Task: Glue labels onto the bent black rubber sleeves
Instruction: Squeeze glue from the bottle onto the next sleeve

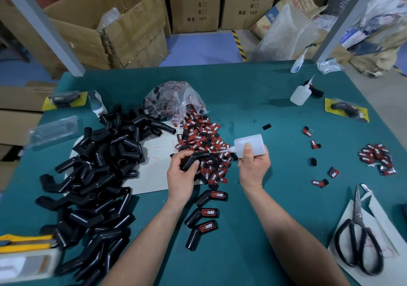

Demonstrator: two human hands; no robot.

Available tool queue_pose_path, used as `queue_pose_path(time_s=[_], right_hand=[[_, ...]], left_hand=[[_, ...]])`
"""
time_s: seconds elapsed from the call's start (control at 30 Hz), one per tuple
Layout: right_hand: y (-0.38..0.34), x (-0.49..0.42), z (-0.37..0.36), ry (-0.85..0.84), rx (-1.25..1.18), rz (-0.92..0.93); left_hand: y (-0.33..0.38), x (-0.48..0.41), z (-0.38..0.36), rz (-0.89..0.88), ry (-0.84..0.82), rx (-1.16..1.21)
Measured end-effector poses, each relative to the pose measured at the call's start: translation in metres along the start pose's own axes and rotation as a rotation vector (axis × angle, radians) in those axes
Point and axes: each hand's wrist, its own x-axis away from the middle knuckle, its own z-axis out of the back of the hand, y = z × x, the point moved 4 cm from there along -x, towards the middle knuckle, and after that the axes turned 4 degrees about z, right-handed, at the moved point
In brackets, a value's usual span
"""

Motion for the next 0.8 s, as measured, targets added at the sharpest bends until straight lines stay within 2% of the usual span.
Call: queue_pose_path(time_s=[0.8], right_hand=[[0.0051,-0.0047,0.0034,0.017,0.022,0.004]], left_hand=[[0.0074,0.0034,-0.0001,0.003,0.012,0.001]])
